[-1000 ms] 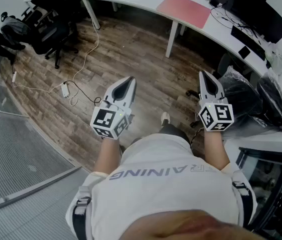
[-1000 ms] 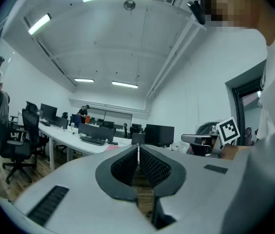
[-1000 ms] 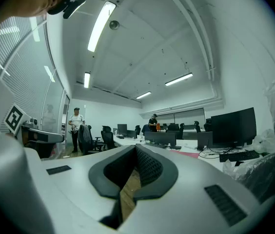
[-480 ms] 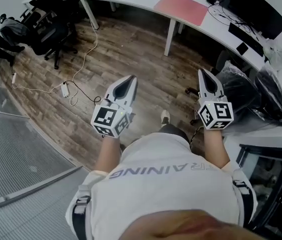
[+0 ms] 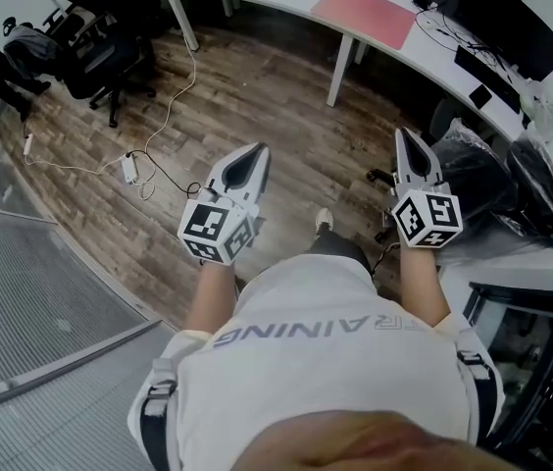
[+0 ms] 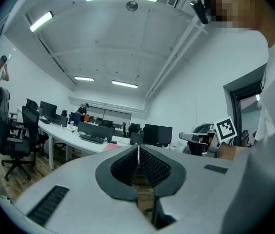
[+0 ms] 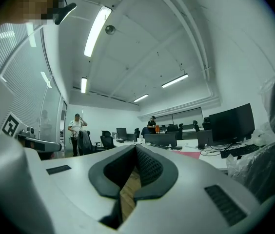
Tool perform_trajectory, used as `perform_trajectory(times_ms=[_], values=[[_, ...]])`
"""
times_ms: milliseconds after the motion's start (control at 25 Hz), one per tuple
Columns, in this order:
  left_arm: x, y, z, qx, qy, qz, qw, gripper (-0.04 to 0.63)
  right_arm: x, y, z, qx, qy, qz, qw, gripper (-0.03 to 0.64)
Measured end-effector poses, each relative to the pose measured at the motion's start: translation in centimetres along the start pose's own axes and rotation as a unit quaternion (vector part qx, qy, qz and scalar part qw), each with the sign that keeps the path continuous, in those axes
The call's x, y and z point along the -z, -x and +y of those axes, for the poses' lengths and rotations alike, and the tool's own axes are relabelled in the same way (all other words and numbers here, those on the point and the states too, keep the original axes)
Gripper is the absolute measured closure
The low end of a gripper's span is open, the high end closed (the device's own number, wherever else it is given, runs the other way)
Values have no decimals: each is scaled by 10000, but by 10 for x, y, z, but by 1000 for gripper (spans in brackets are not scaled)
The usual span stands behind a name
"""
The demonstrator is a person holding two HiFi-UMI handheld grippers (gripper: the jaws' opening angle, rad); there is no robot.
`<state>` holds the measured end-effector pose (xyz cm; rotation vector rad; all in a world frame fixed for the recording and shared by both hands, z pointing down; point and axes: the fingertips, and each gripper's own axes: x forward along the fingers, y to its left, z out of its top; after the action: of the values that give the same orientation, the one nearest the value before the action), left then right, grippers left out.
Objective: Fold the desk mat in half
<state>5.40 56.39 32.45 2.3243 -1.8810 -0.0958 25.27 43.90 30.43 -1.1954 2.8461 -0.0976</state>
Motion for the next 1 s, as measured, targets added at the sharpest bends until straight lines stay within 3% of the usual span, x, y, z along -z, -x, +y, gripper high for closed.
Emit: perform_trajectory(times_ms=[360,640,1000], values=[[-7,-16,43,-135,93,48,9999,557,10,-57,13,-248,-8,312,9992,594],[-9,-31,91,-513,184,132,9984,557,16,-125,21,-591,-151,455,9971,594],[-10,-104,139,-710,261,307,9967,557,20,-208,-25,-599,-264,402,9970,594]])
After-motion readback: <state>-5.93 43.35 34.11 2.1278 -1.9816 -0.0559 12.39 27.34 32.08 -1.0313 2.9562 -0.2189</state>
